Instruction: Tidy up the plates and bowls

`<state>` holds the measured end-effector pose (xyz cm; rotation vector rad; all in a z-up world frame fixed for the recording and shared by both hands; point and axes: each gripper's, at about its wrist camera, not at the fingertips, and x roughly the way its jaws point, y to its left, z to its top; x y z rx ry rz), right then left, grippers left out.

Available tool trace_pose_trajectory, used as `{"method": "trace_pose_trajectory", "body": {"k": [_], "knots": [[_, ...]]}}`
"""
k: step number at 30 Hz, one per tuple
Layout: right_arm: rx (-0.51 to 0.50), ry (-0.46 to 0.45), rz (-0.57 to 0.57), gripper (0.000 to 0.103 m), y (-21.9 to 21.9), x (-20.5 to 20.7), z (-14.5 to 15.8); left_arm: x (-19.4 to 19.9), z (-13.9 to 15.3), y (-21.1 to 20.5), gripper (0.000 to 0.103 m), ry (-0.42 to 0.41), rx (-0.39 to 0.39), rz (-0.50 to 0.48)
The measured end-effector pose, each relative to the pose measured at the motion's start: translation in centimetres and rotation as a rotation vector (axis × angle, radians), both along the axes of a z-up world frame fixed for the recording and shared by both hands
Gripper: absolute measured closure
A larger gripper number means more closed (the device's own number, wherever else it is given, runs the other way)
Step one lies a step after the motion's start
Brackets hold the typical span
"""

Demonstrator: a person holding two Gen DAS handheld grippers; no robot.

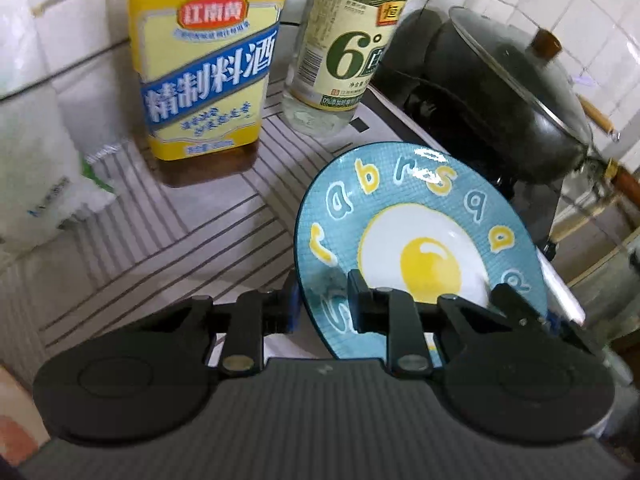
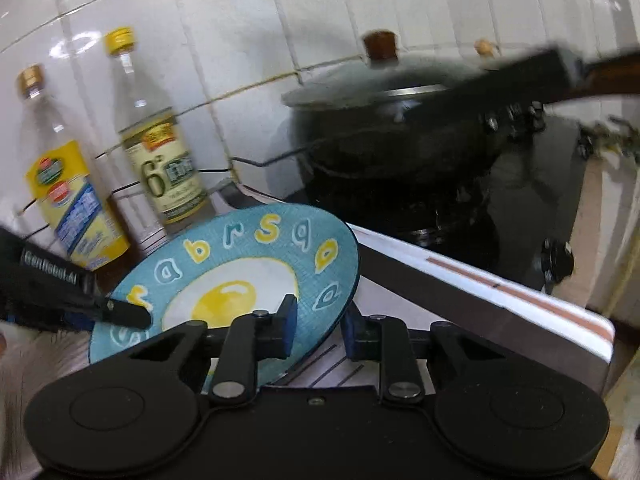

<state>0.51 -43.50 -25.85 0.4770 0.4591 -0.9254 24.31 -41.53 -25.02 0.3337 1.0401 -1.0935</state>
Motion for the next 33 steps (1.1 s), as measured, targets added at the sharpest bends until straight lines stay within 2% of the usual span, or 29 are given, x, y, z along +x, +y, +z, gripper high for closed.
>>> {"method": "trace_pose_trajectory", "body": {"k": [6, 11, 24, 33], "knots": [[0.064, -0.017, 0.090, 0.075, 1.1, -0.5, 0.9, -0.6, 1.5, 3.4, 0.081, -0.011, 0.034, 0.023], [0.074, -0.031, 0.168, 0.075, 3.2, -0.6, 2.5, -1.0, 3.8, 6.4, 0.081, -0.016, 0.066, 0.063], [0.075, -0.050, 0.338, 0.075, 6.7, -1.9, 7.3, -3.3, 9.1, 12.1, 0.081, -0.049, 0.055, 0.145], [0.075, -0.032, 0.470, 0.075, 8.3, -2.8, 9.3, -5.0, 9.9, 16.5, 0.080, -0.006, 0.073, 0.237]]}}
